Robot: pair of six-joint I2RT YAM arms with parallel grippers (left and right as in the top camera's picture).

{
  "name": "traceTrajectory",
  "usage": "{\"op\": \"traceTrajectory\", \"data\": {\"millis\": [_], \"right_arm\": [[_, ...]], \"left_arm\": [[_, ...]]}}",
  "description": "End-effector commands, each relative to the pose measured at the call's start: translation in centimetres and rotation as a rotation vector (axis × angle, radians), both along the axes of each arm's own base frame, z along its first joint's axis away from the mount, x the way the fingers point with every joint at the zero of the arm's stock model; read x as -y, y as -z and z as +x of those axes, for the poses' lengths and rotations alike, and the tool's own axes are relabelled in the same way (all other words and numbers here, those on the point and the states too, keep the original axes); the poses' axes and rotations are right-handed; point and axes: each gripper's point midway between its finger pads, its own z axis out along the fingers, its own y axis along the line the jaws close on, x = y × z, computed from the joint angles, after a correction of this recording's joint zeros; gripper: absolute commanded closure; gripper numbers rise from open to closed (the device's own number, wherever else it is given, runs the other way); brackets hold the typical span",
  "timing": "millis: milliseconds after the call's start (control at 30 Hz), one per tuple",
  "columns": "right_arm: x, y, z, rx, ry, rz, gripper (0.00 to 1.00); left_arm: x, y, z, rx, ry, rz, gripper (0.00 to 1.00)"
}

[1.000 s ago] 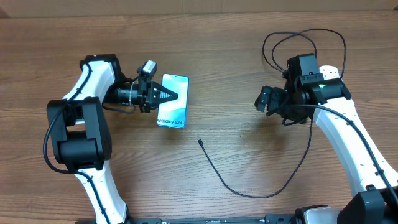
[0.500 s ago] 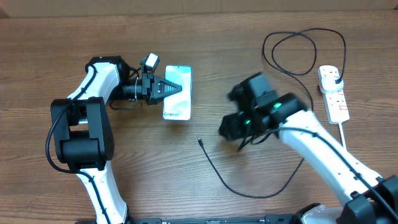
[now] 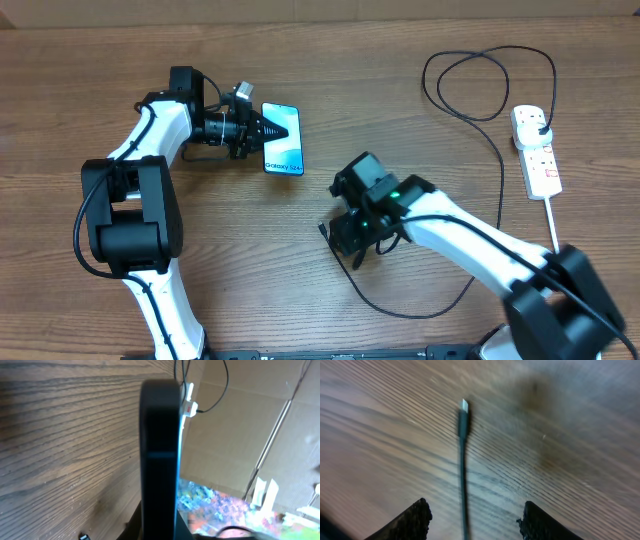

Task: Plug charger to phone and switch on socket
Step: 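Move the right gripper down to the black cable's USB-C plug, then grasp the USB-C plug with the right gripper and lift it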

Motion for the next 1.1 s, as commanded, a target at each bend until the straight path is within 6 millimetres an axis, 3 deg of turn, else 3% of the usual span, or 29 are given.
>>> {"op": "traceTrajectory", "data": {"millis": [0, 133, 300, 567, 867, 1067], "right_arm": [[0.3, 2.9, -1.3, -0.027, -0.047, -0.101, 0.42], [1.5, 4.3, -1.1, 0.030, -0.071, -0.230, 0.45], [0.6, 4.3, -1.3, 0.061, -0.101, -0.225, 0.58], [0.8, 5.1, -1.8, 0.078, -0.089, -0.242, 0.65], [6.2, 4.5, 3.6, 0.293, 0.142, -0.468, 0.69], [5.9, 4.9, 4.5, 0.204, 0.203, -0.341, 0.67]], "left_arm": [[0.0, -1.9, 0.1, -0.012, -0.020, -0.021, 0.96], [0.0, -2.0, 0.4, 0.014, -0.021, -0.021, 0.96], [-0.6, -2.0, 0.8, 0.018, -0.038, -0.021, 0.96], [-0.8, -2.0, 0.8, 0.018, -0.041, -0.020, 0.96], [-0.8, -2.0, 0.8, 0.018, -0.041, -0.021, 0.96], [-0.8, -2.0, 0.8, 0.015, -0.041, -0.021, 0.96]]}}
